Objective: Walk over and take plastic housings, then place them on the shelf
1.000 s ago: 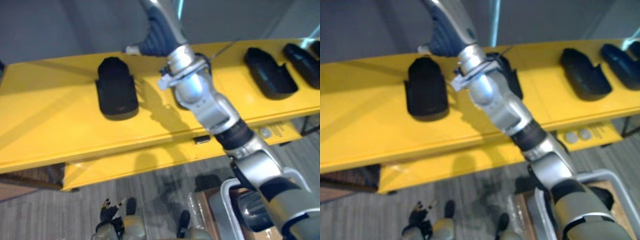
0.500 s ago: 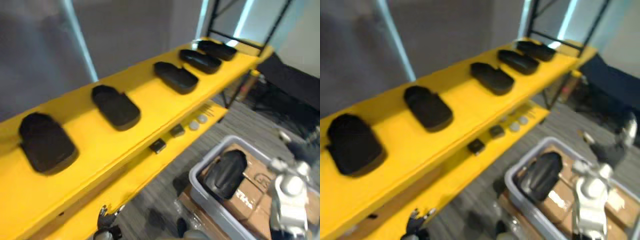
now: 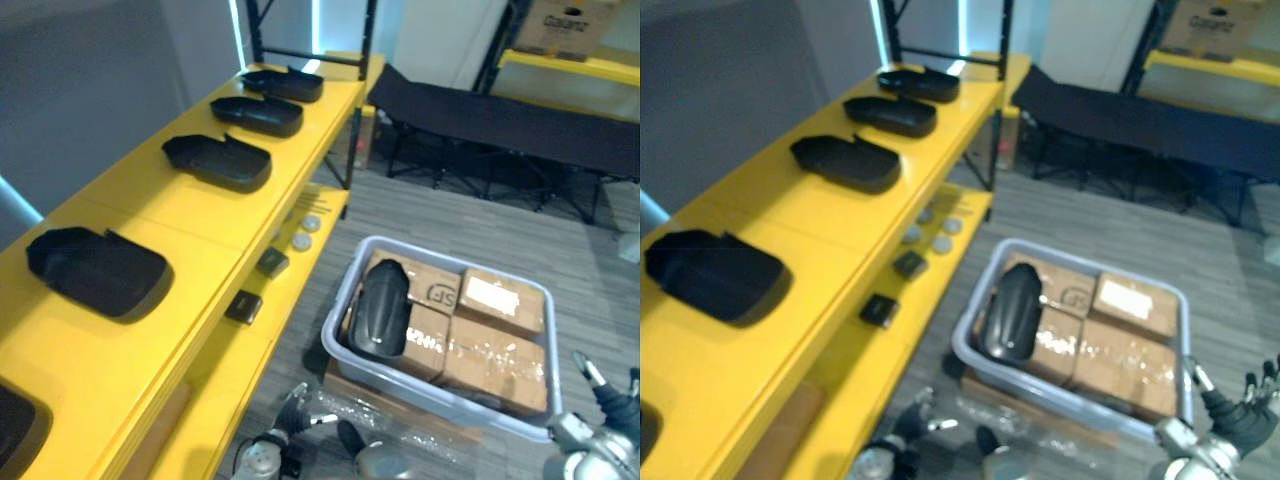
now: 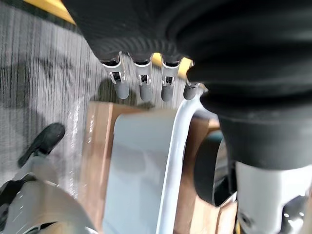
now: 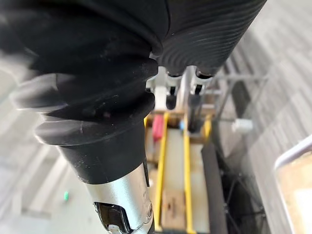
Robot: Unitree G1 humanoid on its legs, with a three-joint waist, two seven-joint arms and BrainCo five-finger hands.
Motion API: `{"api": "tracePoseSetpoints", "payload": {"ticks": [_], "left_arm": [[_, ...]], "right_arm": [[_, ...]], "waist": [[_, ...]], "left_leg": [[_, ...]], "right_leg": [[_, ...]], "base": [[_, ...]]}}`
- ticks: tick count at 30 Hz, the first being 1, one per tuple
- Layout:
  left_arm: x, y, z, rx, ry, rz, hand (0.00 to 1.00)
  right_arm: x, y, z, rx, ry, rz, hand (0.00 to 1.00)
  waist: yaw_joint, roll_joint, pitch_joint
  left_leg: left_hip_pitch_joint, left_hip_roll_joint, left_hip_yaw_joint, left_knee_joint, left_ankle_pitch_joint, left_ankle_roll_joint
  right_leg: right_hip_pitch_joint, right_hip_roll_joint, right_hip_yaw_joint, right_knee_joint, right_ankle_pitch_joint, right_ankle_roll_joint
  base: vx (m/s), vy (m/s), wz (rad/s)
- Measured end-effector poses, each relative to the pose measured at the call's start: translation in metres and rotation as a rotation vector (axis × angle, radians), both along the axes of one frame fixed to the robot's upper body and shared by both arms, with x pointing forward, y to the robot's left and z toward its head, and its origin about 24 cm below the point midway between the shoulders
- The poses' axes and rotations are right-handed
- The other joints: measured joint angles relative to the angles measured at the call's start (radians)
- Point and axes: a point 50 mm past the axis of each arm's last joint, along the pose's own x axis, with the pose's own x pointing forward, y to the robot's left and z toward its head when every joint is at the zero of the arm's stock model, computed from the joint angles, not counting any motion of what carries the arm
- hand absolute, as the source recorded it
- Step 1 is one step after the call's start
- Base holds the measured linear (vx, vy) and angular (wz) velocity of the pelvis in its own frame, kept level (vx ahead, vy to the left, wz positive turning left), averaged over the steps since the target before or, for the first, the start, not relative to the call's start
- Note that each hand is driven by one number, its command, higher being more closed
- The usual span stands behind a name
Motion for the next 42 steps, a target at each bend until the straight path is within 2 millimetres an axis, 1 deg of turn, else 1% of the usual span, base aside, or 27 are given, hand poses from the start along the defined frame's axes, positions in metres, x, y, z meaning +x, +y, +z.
{"api": "tracePoseSetpoints", "payload": {"ticks": [1, 2, 3, 4, 5, 6, 7, 9, 10, 12, 16, 19, 21, 22, 23, 24, 26, 27, 28, 29, 31, 32, 34, 35, 36, 37, 42], "left_arm": [[0.000, 0.001, 0.000, 0.005, 0.000, 0.007, 0.00], [-0.001, 0.005, -0.001, 0.022, 0.003, 0.035, 0.00], [-0.001, 0.009, -0.001, 0.035, 0.002, 0.060, 0.00], [-0.001, 0.010, -0.001, 0.037, 0.003, 0.076, 0.00], [-0.003, 0.010, -0.001, 0.029, 0.005, 0.102, 0.00], [-0.008, 0.012, -0.001, 0.024, 0.008, 0.127, 0.00], [-0.009, 0.018, -0.002, 0.035, 0.005, 0.152, 0.00], [-0.007, 0.031, -0.001, 0.064, -0.018, 0.184, 0.00], [-0.008, 0.039, -0.002, 0.102, -0.029, 0.180, 0.00], [-0.009, 0.042, -0.003, 0.123, -0.039, 0.193, 0.00], [0.003, 0.037, 0.005, 0.103, -0.117, 0.215, 0.00], [0.026, 0.024, 0.026, 0.029, -0.247, 0.207, 0.00], [0.040, 0.011, 0.043, -0.022, -0.345, 0.170, 0.00], [0.044, 0.008, 0.048, -0.025, -0.370, 0.153, 0.00], [0.050, 0.002, 0.057, -0.046, -0.416, 0.125, 0.00], [0.051, 0.001, 0.060, -0.053, -0.430, 0.122, 0.00], [0.053, 0.001, 0.066, -0.047, -0.458, 0.119, 0.00], [0.053, 0.006, 0.070, -0.041, -0.469, 0.149, 0.00], [0.055, 0.012, 0.072, -0.028, -0.469, 0.169, 0.00], [0.056, 0.015, 0.072, -0.022, -0.468, 0.180, 0.00], [0.054, 0.029, 0.077, -0.030, -0.466, 0.251, 0.00], [0.054, 0.032, 0.079, -0.034, -0.473, 0.268, 0.00], [0.049, 0.041, 0.083, -0.054, -0.473, 0.329, 0.00], [0.048, 0.043, 0.083, -0.052, -0.469, 0.341, 0.00], [0.044, 0.047, 0.081, -0.047, -0.449, 0.360, 0.00], [0.039, 0.051, 0.077, -0.061, -0.419, 0.388, 0.00], [0.032, 0.046, 0.068, -0.115, -0.362, 0.451, 0.00]], "right_arm": [[0.006, 0.004, 0.001, 0.001, -0.011, 0.033, 0.00], [0.022, 0.013, 0.004, 0.001, -0.043, 0.112, 0.00], [0.040, 0.023, 0.009, -0.005, -0.079, 0.189, 0.00], [0.049, 0.027, 0.010, -0.008, -0.086, 0.226, 0.00], [0.059, 0.030, 0.011, -0.015, -0.087, 0.263, 0.00], [0.073, 0.032, 0.010, -0.020, -0.083, 0.297, 0.00], [0.084, 0.037, 0.013, -0.018, -0.100, 0.321, 0.00], [0.100, 0.052, 0.018, 0.003, -0.130, 0.379, 0.00], [0.108, 0.060, 0.023, 0.004, -0.153, 0.412, 0.00], [0.120, 0.070, 0.034, -0.001, -0.190, 0.447, 0.00], [0.137, 0.081, 0.036, 0.006, -0.180, 0.485, 0.00], [0.136, 0.084, 0.030, 0.028, -0.144, 0.469, 0.00], [0.127, 0.085, 0.022, 0.082, -0.126, 0.414, 0.00], [0.121, 0.085, 0.018, 0.101, -0.120, 0.397, 0.00], [0.101, 0.082, 0.005, 0.150, -0.089, 0.338, 0.00], [0.092, 0.081, 0.000, 0.166, -0.077, 0.319, 0.00], [0.070, 0.077, -0.010, 0.177, -0.048, 0.295, 0.00], [0.061, 0.075, -0.012, 0.170, -0.036, 0.305, 0.00], [0.059, 0.073, -0.012, 0.160, -0.044, 0.309, 0.00], [0.059, 0.072, -0.011, 0.154, -0.047, 0.307, 0.00], [0.061, 0.071, -0.007, 0.143, -0.072, 0.305, 0.00], [0.061, 0.071, -0.006, 0.143, -0.076, 0.303, 0.00], [0.069, 0.075, -0.001, 0.142, -0.092, 0.310, 0.00], [0.070, 0.075, 0.000, 0.142, -0.094, 0.312, 0.00], [0.074, 0.075, 0.001, 0.144, -0.094, 0.305, 0.00], [0.078, 0.075, 0.003, 0.142, -0.091, 0.300, 0.00], [0.071, 0.047, -0.006, 0.110, -0.010, 0.186, 0.00]], "waist": [[0.006, -0.001, 0.003], [0.029, 0.004, 0.015], [0.034, 0.006, 0.034], [0.039, 0.006, 0.048], [0.055, 0.015, 0.062], [0.084, 0.044, 0.068], [0.109, 0.060, 0.078], [0.131, 0.021, 0.114], [0.145, 0.007, 0.128], [0.160, 0.005, 0.136], [0.171, 0.024, 0.156], [0.195, 0.025, 0.180], [0.201, 0.037, 0.219], [0.204, 0.041, 0.228], [0.219, 0.042, 0.235], [0.219, 0.037, 0.239], [0.220, 0.026, 0.250], [0.220, 0.037, 0.257], [0.218, 0.032, 0.264], [0.221, 0.035, 0.266], [0.252, 0.048, 0.272], [0.259, 0.048, 0.272], [0.286, 0.042, 0.270], [0.288, 0.041, 0.269], [0.297, 0.031, 0.264], [0.297, 0.035, 0.265], [0.273, 0.037, 0.262]], "left_leg": [[-0.004, 0.005, -0.059, 0.036, -0.028, 0.007], [-0.041, 0.017, -0.205, 0.132, -0.086, 0.056], [-0.087, 0.015, -0.325, 0.237, -0.137, 0.100], [-0.108, 0.010, -0.389, 0.289, -0.172, 0.125], [-0.136, -0.002, -0.480, 0.337, -0.231, 0.144], [-0.159, -0.005, -0.564, 0.366, -0.288, 0.131], [-0.173, -0.011, -0.585, 0.359, -0.321, 0.082], [-0.195, -0.054, -0.575, 0.371, -0.314, 0.095], [-0.218, -0.071, -0.577, 0.377, -0.310, 0.102], [-0.248, -0.088, -0.583, 0.380, -0.303, 0.112], [-0.271, -0.091, -0.621, 0.394, -0.304, 0.112], [-0.280, -0.072, -0.648, 0.438, -0.318, 0.099], [-0.280, -0.042, -0.672, 0.547, -0.369, 0.098], [-0.281, -0.034, -0.669, 0.571, -0.383, 0.099], [-0.281, -0.029, -0.654, 0.612, -0.422, 0.115], [-0.281, -0.030, -0.633, 0.630, -0.434, 0.123], [-0.278, -0.032, -0.569, 0.674, -0.456, 0.157], [-0.280, -0.017, -0.516, 0.671, -0.448, 0.176], [-0.280, 0.000, -0.470, 0.671, -0.435, 0.186], [-0.281, 0.008, -0.454, 0.669, -0.428, 0.189], [-0.281, 0.037, -0.390, 0.648, -0.394, 0.189], [-0.285, 0.041, -0.380, 0.639, -0.383, 0.189], [-0.298, 0.056, -0.331, 0.599, -0.342, 0.174], [-0.302, 0.061, -0.322, 0.593, -0.335, 0.167], [-0.311, 0.071, -0.306, 0.589, -0.329, 0.154], [-0.328, 0.076, -0.301, 0.578, -0.321, 0.138], [-0.333, 0.045, -0.310, 0.463, -0.226, 0.111]], "right_leg": [[-0.003, 0.009, 0.025, 0.000, 0.001, 0.000], [-0.009, 0.022, 0.073, 0.002, 0.002, -0.002], [-0.019, 0.024, 0.099, 0.014, 0.002, -0.004], [-0.021, 0.026, 0.113, 0.020, 0.005, -0.008], [-0.027, 0.032, 0.133, 0.023, 0.008, -0.012], [-0.052, 0.050, 0.142, 0.025, 0.019, -0.013], [-0.077, 0.055, 0.142, 0.026, 0.033, 0.003], [-0.099, 0.016, 0.138, 0.036, 0.039, -0.005], [-0.118, -0.002, 0.130, 0.037, 0.039, -0.027], [-0.146, -0.028, 0.087, 0.037, 0.039, -0.071], [-0.148, -0.038, 0.046, 0.040, 0.046, -0.062], [-0.151, -0.020, 0.016, 0.096, 0.029, -0.017], [-0.159, 0.017, -0.020, 0.204, 0.012, 0.006], [-0.164, 0.029, -0.027, 0.229, 0.011, 0.005], [-0.183, 0.047, -0.032, 0.274, 0.011, 0.005], [-0.186, 0.046, -0.036, 0.284, 0.012, 0.004], [-0.190, 0.033, -0.100, 0.276, 0.061, -0.015], [-0.189, 0.022, -0.157, 0.218, 0.125, -0.065], [-0.209, 0.009, -0.284, 0.333, 0.057, -0.100], [-0.215, 0.000, -0.330, 0.393, 0.016, -0.104], [-0.210, -0.063, -0.443, 0.580, -0.125, -0.115], [-0.199, -0.083, -0.462, 0.609, -0.153, -0.117], [-0.154, -0.170, -0.512, 0.662, -0.216, -0.117], [-0.139, -0.191, -0.523, 0.659, -0.220, -0.121], [-0.117, -0.213, -0.534, 0.626, -0.214, -0.093], [-0.121, -0.204, -0.561, 0.591, -0.215, -0.063], [-0.093, -0.163, -0.575, 0.398, -0.204, -0.043]], "base": [[-0.08, -0.013, -1.04], [-0.10, 0.030, -1.16], [-0.12, 0.064, -1.05], [-0.16, 0.153, -0.72], [-0.17, 0.242, -0.70], [-0.21, 0.279, -0.72], [-0.18, 0.212, -0.57], [-0.20, 0.121, -0.14], [-0.18, 0.100, 0.02], [-0.08, 0.072, 0.11], [0.03, 0.025, 0.24], [0.08, -0.025, 0.26], [0.01, 0.005, 0.01], [-0.08, 0.068, -0.39], [-0.08, 0.045, -0.48], [-0.14, 0.070, -0.79], [-0.24, 0.067, -0.94], [-0.33, 0.074, -1.19], [-0.27, 0.071, -1.13], [-0.23, 0.085, -1.05], [-0.15, 0.052, -0.91], [-0.10, -0.019, -0.77], [-0.10, -0.081, -0.67], [-0.06, -0.146, -0.64], [-0.06, -0.215, -0.61], [-0.05, -0.184, -0.59], [-0.02, -0.165, -0.26]]}}
